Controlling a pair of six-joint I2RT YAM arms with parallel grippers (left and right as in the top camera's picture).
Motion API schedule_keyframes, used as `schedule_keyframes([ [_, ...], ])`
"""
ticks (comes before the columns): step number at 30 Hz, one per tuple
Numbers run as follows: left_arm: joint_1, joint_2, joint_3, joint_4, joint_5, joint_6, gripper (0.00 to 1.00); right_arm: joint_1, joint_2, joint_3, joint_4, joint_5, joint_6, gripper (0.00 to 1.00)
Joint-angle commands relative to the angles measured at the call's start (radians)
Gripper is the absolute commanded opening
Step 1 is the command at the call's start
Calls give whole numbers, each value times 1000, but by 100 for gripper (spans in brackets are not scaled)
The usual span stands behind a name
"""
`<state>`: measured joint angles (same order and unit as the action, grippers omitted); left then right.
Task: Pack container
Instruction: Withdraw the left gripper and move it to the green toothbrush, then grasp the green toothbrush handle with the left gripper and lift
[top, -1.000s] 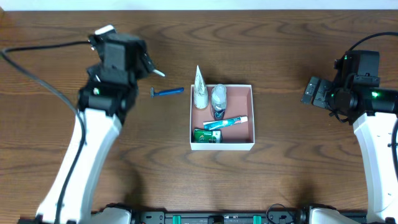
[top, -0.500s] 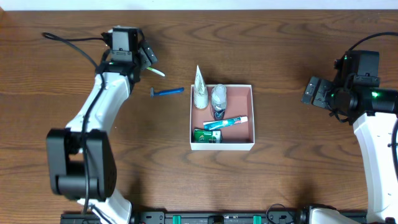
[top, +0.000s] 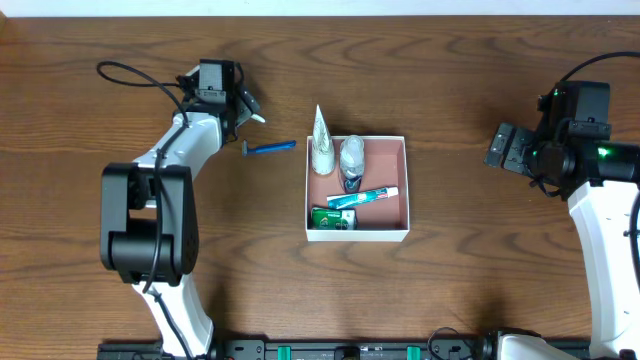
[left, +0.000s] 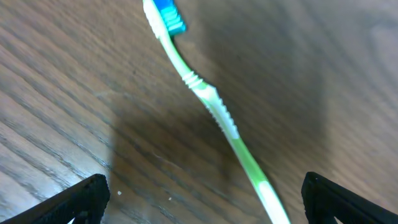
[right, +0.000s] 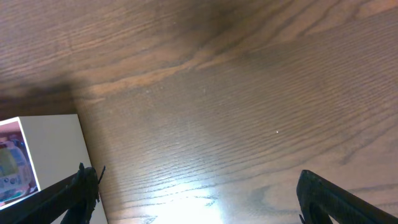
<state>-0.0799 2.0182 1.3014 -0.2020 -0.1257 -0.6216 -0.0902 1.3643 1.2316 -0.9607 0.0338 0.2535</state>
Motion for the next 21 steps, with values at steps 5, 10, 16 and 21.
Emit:
schedule_keyframes([
  [5,0,10,6,3,3,-8,100,-2,2,12,-1,0,11,99],
  [10,-2,13,6,14,3,53,100,-2,2,12,-1,0,12,99],
  [16,-13,15,6,27,3,174,100,-2,2,12,-1,0,11,99],
  [21,-13,21,6,29,4,194,100,-2,2,12,-1,0,11,99],
])
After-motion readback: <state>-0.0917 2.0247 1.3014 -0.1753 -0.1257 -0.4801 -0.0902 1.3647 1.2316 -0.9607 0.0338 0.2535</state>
